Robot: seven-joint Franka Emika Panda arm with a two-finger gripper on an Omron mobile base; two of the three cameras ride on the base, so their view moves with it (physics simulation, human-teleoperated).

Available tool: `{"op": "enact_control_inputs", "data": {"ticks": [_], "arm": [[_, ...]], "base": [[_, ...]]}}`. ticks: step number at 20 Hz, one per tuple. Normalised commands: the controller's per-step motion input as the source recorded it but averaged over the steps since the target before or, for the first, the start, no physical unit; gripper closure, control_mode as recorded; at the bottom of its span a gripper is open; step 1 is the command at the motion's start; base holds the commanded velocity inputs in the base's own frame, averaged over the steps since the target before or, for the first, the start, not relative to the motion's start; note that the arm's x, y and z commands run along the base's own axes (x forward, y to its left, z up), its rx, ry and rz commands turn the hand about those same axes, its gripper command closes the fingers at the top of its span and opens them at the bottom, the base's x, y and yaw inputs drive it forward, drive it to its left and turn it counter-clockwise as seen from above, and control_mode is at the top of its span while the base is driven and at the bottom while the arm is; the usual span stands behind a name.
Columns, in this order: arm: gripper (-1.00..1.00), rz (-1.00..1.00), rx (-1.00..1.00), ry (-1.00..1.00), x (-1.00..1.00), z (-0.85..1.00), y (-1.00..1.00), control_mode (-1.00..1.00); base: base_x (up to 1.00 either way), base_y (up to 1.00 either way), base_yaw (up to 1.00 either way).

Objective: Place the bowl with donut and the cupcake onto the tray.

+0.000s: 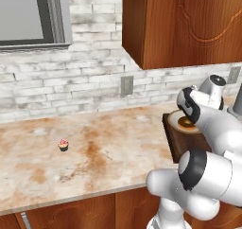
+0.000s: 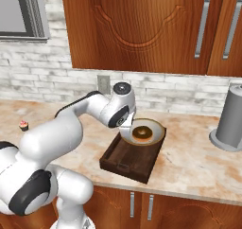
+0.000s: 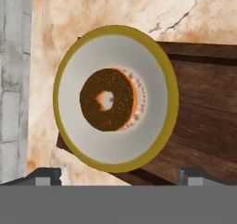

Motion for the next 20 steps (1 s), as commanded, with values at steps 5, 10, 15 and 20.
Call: {"op": "enact_control_inputs", "data": {"ticks": [5, 10, 15, 20], "arm": [[-1.0, 0.18, -0.03, 0.08, 0.08, 0.03, 0.46, -1.0], [-1.0, 0.18, -0.06, 0.06, 0.0, 0.0, 0.5, -1.0], [-1.0, 0.19, -0.1, 0.0, -0.07, -0.02, 0.46, -1.0], [-1.0, 0.19, -0.09, 0.0, -0.25, -0.15, 0.34, -1.0]], "base": [[0.0, 0.0, 0.0], [0.0, 0.0, 0.0], [0.0, 0.0, 0.0], [0.0, 0.0, 0.0]]}}
